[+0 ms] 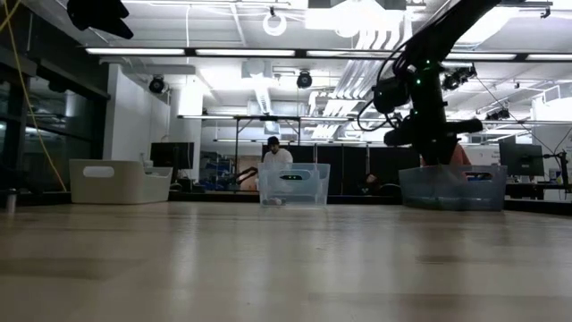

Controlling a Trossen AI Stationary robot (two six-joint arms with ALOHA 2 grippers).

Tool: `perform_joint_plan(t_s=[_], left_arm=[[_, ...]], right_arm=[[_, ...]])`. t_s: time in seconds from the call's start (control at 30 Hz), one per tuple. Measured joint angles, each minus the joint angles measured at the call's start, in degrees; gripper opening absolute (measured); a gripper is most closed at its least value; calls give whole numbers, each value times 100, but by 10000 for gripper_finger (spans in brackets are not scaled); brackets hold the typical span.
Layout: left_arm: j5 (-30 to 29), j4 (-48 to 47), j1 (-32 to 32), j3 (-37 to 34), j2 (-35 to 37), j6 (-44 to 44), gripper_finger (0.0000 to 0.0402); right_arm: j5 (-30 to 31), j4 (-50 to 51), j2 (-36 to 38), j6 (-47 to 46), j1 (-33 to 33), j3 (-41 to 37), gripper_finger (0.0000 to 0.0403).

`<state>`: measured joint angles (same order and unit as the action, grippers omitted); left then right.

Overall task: Pick & Place Markers
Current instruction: Put the light green highlighter pen into the black bin, then put the orange pen into the gray bin

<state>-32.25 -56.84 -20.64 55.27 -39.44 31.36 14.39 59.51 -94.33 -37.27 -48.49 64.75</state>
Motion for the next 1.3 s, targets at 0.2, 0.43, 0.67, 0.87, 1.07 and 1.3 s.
perform_joint_plan(t_s=[0.2,0.43,0.67,0.87,1.07,1.3], left_arm=[[-2,0,0,0,0,7,248],[-2,-2,0,0,0,40,248],[-4,-2,0,0,0,44,248],[-4,-2,0,0,0,54,248],[5,9,0,0,0,81,248],[28,11,0,2,72,142,248]], right_arm=[[47,88,-133,4,-20,0,70],[60,96,-209,-13,-57,0,73],[62,109,-209,-3,-57,0,91],[34,109,-209,2,-55,0,93],[-109,107,-166,167,-46,0,94],[75,46,439,486,-9,0,95]])
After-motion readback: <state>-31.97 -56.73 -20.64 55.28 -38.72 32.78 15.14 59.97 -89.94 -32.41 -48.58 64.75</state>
